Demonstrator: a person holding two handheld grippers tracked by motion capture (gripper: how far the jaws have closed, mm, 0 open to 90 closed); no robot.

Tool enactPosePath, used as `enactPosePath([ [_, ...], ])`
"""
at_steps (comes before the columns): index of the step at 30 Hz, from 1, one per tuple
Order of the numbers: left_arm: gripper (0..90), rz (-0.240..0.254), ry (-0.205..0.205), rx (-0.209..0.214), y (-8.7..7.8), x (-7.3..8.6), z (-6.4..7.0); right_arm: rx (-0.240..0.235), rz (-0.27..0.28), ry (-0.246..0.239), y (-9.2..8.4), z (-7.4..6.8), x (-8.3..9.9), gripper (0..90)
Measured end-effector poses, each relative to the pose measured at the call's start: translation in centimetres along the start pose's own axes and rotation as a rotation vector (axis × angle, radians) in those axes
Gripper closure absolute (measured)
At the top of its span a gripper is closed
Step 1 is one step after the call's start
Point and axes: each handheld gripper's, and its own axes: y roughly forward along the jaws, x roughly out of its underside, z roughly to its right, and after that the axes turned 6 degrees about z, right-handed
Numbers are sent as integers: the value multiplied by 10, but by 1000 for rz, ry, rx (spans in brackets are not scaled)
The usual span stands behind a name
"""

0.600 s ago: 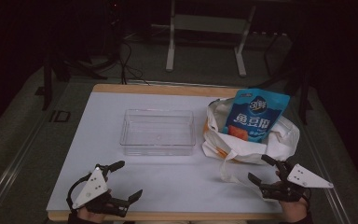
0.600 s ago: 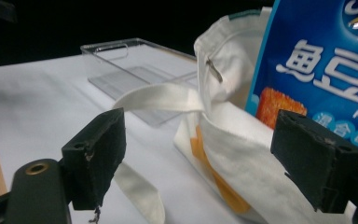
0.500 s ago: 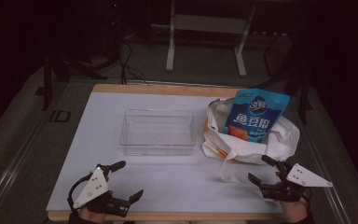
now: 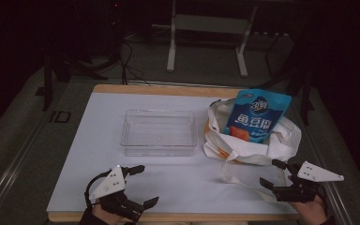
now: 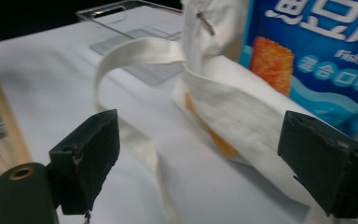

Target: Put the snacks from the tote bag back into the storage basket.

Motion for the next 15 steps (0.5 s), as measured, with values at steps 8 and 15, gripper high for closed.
enactPosePath([
  [8,7,-93,-36,104,27,-13,2,-20,21,-33,-2,-5,-12,115],
  [15,7,-80,-4,115,42,-24,2,0,11,-65,0,-5,-24,115],
])
